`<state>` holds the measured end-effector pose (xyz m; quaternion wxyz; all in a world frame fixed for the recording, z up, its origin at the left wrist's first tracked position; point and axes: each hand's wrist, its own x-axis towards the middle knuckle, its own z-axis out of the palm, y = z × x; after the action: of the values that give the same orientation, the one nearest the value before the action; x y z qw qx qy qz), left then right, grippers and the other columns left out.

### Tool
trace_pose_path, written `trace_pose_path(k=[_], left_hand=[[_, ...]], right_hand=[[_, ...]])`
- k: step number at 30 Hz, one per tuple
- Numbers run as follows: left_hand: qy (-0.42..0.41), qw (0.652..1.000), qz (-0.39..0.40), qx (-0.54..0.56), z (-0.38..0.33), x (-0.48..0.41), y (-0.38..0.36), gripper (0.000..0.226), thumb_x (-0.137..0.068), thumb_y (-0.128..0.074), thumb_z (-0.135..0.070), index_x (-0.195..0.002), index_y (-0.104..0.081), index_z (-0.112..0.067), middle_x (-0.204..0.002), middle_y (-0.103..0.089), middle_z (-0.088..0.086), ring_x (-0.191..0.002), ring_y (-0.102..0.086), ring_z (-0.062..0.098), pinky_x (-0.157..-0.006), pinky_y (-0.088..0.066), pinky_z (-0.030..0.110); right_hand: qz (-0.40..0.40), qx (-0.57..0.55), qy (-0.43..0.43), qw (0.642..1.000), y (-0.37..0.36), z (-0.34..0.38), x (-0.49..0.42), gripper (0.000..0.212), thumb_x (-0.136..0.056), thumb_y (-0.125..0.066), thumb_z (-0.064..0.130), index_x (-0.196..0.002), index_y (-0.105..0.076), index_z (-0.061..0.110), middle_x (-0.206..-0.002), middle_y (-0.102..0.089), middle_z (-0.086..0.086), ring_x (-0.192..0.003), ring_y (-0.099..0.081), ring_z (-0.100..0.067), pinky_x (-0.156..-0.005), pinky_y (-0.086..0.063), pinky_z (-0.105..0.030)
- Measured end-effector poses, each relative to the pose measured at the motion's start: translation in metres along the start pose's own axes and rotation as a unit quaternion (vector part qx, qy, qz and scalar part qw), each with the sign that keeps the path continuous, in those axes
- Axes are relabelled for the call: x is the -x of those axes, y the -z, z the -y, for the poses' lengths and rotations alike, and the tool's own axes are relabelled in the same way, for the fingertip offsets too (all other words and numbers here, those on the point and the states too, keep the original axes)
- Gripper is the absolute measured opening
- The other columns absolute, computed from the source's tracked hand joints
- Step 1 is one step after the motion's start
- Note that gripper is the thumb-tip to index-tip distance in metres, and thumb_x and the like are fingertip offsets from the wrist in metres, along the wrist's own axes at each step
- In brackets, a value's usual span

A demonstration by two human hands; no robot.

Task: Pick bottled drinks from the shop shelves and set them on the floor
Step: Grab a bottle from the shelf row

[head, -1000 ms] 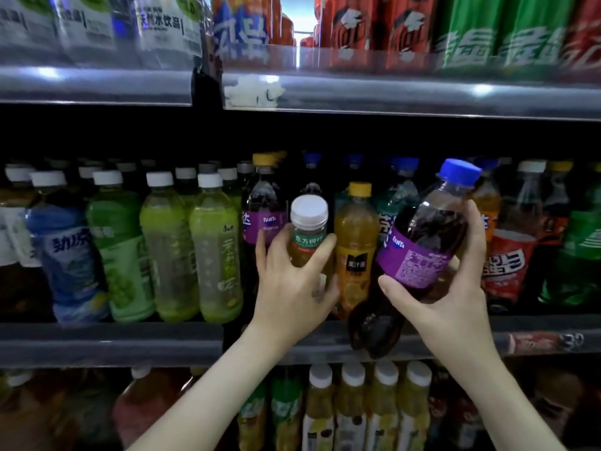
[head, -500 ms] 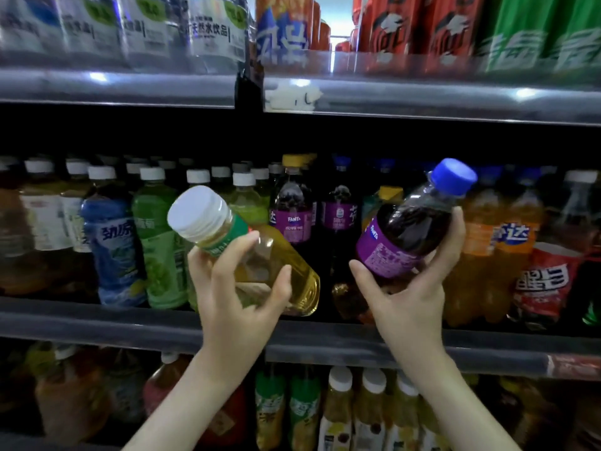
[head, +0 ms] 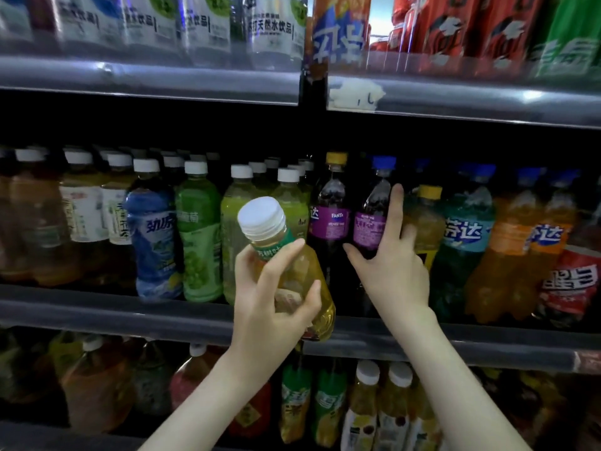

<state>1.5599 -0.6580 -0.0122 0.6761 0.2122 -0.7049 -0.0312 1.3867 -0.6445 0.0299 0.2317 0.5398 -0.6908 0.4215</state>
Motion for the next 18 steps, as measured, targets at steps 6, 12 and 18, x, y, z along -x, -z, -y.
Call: trace_pose_path(k=[6,12,18], left_hand=[[0.017,0.998,0.028,0.059,0.000,-0.008,-0.007,0.056,-0.082,-0.068,-0.033,-0.132,-0.044,-0.041,-0.128,-0.039,0.009,-0.078,-0.065,0.014,-0.068,-0.058,0.024],[0.030,0.998,0.029,0.049,-0.014,-0.004,0.008,0.062,-0.080,-0.076,-0.026,-0.131,-0.046,-0.044,-0.129,-0.037,0.002,-0.079,-0.064,0.006,-0.074,-0.054,0.015],[0.117,0.993,0.029,0.016,-0.043,0.024,0.049,0.065,-0.077,-0.077,-0.022,-0.127,-0.047,-0.050,-0.125,-0.043,0.001,-0.107,-0.056,0.006,-0.087,-0.043,0.006]], right_hand=[[-0.002,0.028,0.004,1.000,0.006,-0.004,0.014,0.113,-0.083,-0.066,0.052,-0.147,0.025,0.035,-0.120,-0.047,-0.015,-0.097,-0.058,-0.033,-0.060,-0.050,-0.036],[0.032,-0.075,0.095,0.992,0.023,0.007,0.052,0.098,-0.086,-0.068,0.036,-0.153,0.003,0.034,-0.128,-0.041,-0.003,-0.115,-0.042,-0.016,-0.093,-0.042,-0.021],[0.328,-0.405,0.097,0.848,0.032,0.041,0.104,0.079,-0.085,-0.060,0.041,-0.144,-0.010,0.058,-0.140,-0.035,0.035,-0.127,-0.042,0.010,-0.095,-0.044,-0.013]])
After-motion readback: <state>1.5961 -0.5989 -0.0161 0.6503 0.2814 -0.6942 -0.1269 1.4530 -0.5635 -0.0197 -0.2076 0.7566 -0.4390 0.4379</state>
